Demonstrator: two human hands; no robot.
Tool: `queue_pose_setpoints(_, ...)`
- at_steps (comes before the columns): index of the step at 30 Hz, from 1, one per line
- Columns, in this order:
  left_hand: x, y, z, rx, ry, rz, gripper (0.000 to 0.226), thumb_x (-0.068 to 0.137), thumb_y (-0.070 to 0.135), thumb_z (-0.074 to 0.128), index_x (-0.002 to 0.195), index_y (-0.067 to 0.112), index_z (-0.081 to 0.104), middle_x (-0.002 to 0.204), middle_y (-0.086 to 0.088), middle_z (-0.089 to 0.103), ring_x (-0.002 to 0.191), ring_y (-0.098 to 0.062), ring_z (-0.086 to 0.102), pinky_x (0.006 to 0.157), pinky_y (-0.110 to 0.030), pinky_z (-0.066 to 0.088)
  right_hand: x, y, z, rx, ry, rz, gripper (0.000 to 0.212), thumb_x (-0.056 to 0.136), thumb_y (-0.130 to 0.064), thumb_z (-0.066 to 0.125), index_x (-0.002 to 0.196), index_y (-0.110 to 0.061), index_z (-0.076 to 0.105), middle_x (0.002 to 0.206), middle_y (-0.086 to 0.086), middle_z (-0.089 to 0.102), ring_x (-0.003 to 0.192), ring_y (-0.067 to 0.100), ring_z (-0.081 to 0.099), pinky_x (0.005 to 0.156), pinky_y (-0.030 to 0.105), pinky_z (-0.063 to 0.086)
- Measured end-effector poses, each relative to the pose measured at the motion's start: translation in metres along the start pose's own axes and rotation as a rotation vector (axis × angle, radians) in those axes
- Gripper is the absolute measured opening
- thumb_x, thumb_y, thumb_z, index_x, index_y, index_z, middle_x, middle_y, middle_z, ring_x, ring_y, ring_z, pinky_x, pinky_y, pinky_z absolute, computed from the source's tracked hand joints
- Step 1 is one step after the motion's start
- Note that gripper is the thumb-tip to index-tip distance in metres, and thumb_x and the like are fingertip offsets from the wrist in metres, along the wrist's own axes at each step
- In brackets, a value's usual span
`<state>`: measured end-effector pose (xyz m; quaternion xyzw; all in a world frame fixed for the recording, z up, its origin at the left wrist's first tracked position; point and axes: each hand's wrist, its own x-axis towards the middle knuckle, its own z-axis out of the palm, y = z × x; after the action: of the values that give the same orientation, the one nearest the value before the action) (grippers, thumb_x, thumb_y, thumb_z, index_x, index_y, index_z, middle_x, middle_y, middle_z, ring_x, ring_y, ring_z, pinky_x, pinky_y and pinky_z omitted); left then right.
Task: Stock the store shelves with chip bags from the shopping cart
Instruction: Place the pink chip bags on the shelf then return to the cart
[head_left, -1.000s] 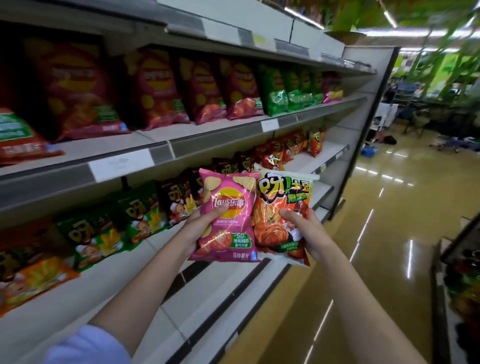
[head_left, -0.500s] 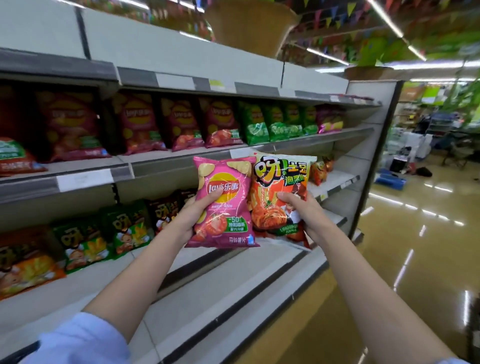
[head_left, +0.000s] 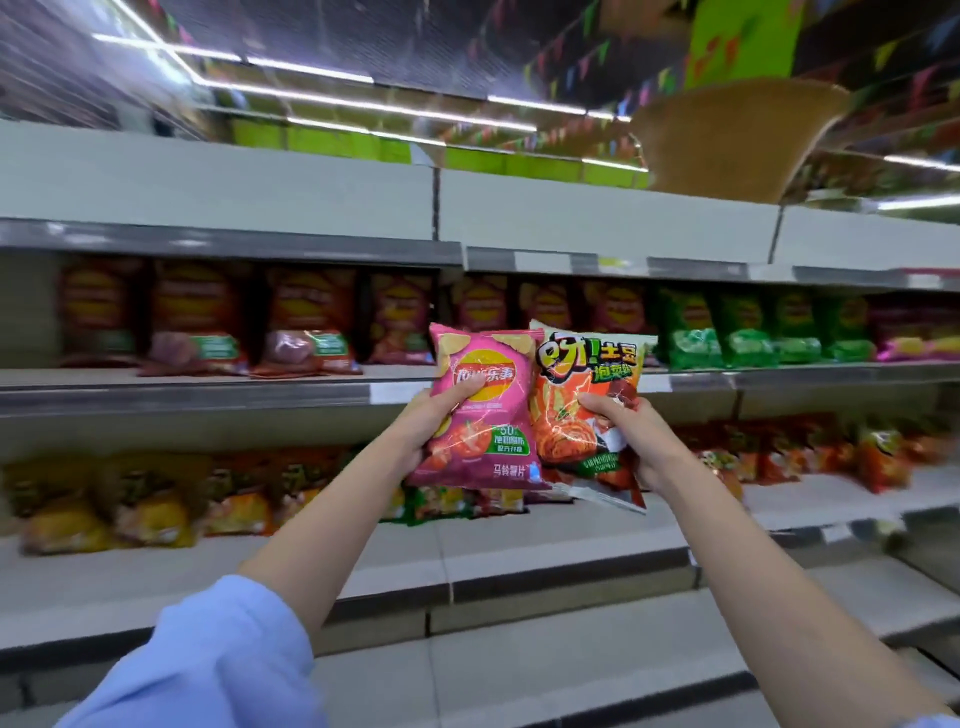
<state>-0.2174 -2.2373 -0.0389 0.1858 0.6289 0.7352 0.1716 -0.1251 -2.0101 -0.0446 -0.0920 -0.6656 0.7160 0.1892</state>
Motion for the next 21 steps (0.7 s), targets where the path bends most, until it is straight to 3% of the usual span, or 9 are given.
queue_pose_setpoints(4,0.003,0.007,-0.034,-0.002,0.067,-0.012,0.055,0.074,0.043,0.077,0.118,0.013,0.060,0.099,-0.012,0.074,0.087,-0.029,0.071,0.083,-0.043,0.057,0.020,0.002,0.036,-0.013,-0.064,-0.003,0.041,0.080,-0.022,0.076,0.117,-0.011,0.062,0.105,0.010,0.073,0.087,0.024,0.072,0.067,0.031,0.057)
queue_pose_setpoints(8,0.017,0.010,-0.066,-0.030,0.120,0.015,0.054,0.074,0.041,0.076,0.118,0.015,0.058,0.095,-0.010,0.075,0.080,-0.026,0.073,0.074,-0.039,0.058,0.044,0.003,0.063,-0.030,-0.133,-0.001,0.031,0.081,-0.023,0.075,0.109,-0.015,0.063,0.103,0.009,0.074,0.090,0.026,0.071,0.074,0.035,0.056)
queue_pose_setpoints(14,0.061,0.026,-0.097,-0.004,0.174,0.051,0.057,0.075,0.042,0.076,0.119,0.012,0.057,0.095,-0.011,0.074,0.079,-0.026,0.072,0.074,-0.039,0.058,0.086,0.004,0.080,-0.045,-0.113,-0.029,0.034,0.078,-0.028,0.077,0.107,-0.016,0.063,0.104,0.009,0.073,0.093,0.027,0.071,0.084,0.039,0.056)
queue_pose_setpoints(21,0.127,0.044,-0.115,0.008,0.213,0.021,0.045,0.079,0.040,0.073,0.113,0.013,0.059,0.090,-0.008,0.072,0.072,-0.021,0.070,0.061,-0.031,0.057,0.132,-0.004,0.076,-0.042,-0.049,-0.035,0.062,0.073,-0.029,0.081,0.125,-0.009,0.054,0.105,0.010,0.072,0.086,0.024,0.072,0.061,0.029,0.056)
